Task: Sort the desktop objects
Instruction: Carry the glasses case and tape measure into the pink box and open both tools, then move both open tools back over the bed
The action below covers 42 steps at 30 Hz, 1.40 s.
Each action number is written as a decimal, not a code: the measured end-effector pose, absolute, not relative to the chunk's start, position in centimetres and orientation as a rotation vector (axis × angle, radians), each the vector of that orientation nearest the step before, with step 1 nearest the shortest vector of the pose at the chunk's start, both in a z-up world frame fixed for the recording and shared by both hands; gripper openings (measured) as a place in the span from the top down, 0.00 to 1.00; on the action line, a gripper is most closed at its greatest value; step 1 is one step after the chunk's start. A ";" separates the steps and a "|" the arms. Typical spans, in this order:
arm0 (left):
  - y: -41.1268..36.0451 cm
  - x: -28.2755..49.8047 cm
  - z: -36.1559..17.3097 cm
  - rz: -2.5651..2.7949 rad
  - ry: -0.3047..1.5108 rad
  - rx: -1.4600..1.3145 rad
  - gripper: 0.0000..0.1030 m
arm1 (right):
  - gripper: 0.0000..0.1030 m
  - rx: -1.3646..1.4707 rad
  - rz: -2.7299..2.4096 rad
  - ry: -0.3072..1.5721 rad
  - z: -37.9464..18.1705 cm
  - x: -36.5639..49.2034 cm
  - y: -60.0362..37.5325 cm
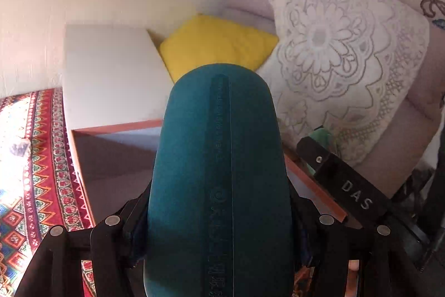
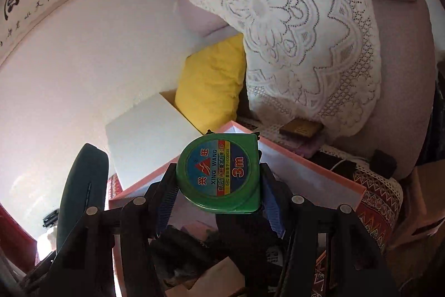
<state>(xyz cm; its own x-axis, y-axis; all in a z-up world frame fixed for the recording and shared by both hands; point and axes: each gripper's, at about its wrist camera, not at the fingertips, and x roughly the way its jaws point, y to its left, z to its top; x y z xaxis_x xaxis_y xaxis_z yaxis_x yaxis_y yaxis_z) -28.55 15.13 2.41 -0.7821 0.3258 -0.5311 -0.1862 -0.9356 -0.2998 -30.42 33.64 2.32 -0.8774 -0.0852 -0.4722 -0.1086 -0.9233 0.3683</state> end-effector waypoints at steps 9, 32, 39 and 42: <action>15.2 -30.7 0.0 2.700 -0.373 -0.959 0.05 | 0.11 -0.833 2.855 0.551 0.4 -31.7 34.6; 1.7 -19.9 7.6 3.007 -0.470 -0.687 0.01 | 0.05 -0.634 2.962 0.489 5.8 -26.9 27.9; -8.8 -11.6 7.5 3.219 -0.485 -0.683 0.01 | 0.02 -0.604 3.106 0.407 7.1 -25.1 20.4; -15.6 -6.4 5.9 3.369 -0.557 -0.720 0.01 | 0.02 -0.624 3.173 0.372 7.0 -24.6 16.9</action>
